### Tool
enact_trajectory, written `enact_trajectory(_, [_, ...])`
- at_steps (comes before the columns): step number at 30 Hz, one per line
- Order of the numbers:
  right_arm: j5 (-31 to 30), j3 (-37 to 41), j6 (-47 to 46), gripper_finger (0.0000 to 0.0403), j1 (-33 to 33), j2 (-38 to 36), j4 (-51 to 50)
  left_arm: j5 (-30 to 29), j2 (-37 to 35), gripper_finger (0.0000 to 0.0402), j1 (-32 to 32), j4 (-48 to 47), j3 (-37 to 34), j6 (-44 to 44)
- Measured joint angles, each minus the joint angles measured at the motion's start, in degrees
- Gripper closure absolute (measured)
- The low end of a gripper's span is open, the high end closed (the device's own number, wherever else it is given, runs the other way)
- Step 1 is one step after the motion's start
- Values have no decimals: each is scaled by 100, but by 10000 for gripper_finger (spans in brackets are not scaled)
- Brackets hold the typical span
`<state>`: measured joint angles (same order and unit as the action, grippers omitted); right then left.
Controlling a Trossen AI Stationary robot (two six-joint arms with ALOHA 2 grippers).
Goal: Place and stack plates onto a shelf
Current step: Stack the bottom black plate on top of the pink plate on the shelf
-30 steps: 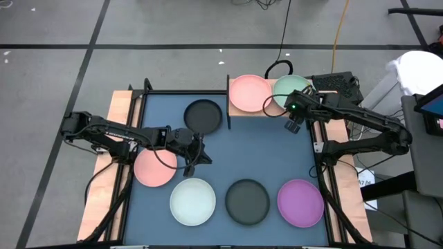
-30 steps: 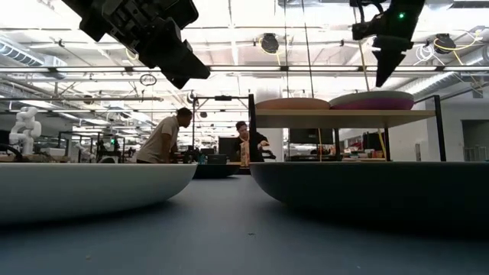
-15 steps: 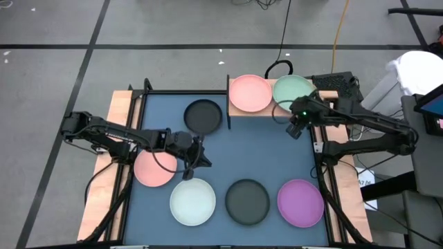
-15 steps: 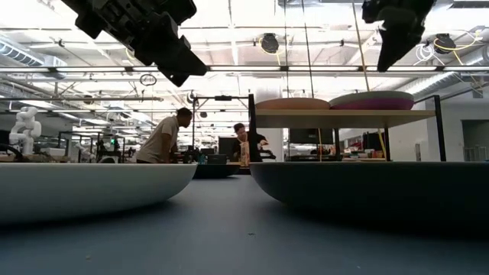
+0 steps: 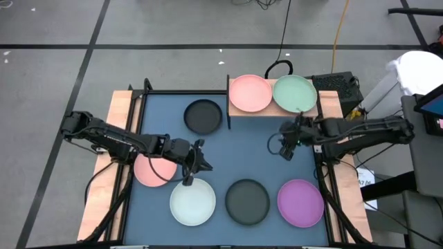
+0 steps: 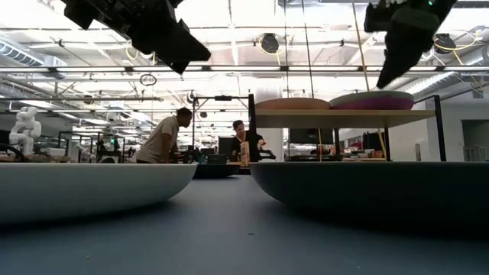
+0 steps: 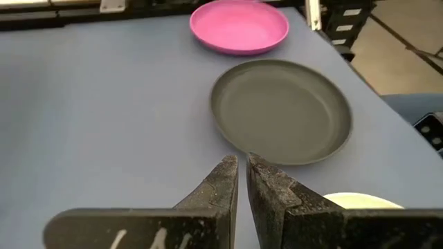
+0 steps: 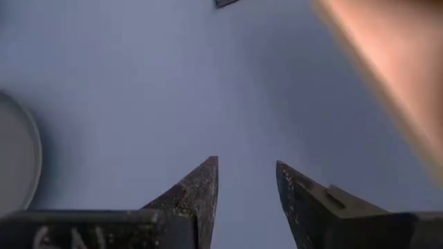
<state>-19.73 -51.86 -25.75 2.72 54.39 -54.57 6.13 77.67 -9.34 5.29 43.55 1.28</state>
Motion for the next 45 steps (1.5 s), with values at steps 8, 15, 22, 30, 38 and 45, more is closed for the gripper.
enact_trajectory(8, [47,643,-473,275,527,2,527,-169,0,366,-428,92,0,182])
enact_trajectory(15, [201,682,-777,275,852,0,554,-475,0,366,-651,236,0,207])
enact_trajectory(22, [191,770,-941,275,1068,15,715,-479,521,366,-746,186,546,327])
enact_trajectory(30, [639,1350,-1237,275,1311,15,1321,-464,1617,358,-877,-490,1342,779])
enact_trajectory(38, [778,1572,-1529,275,1558,15,1411,-339,2683,262,-1238,-837,2067,1649])
enact_trajectory(45, [776,1572,-1562,275,1622,13,1454,-474,3453,230,-1450,-1308,2875,2995])
